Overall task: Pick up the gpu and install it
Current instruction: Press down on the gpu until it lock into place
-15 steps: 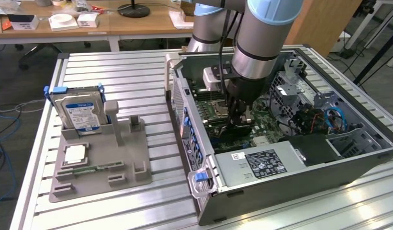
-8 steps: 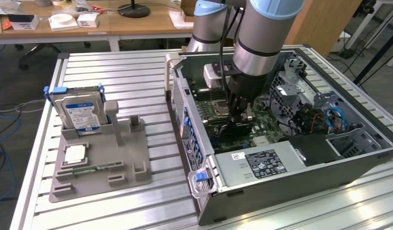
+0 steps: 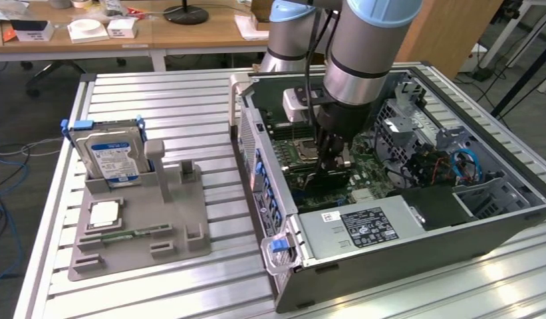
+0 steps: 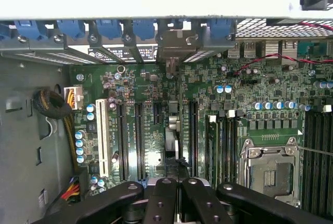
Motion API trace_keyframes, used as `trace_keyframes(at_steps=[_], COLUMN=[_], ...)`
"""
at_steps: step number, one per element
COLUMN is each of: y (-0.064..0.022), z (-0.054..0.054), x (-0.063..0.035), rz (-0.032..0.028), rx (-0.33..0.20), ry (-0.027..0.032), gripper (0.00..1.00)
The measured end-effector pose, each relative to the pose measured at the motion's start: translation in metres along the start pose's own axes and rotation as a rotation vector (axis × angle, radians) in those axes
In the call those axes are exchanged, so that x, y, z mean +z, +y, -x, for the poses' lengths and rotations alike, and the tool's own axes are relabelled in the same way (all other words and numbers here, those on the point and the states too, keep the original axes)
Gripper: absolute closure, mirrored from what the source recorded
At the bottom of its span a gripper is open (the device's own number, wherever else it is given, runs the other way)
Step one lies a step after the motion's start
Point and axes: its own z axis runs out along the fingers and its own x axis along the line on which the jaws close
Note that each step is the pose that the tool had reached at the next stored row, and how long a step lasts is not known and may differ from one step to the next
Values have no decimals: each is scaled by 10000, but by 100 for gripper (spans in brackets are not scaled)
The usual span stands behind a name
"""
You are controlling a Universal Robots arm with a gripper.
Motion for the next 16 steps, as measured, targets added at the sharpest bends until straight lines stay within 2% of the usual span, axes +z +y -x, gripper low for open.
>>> trace_keyframes(at_steps=[7, 16], y=[-1, 3], z=[2, 36], x=[13, 85], rz=[1, 3], rx=[-2, -3], ry=[1, 8], gripper=[89, 89])
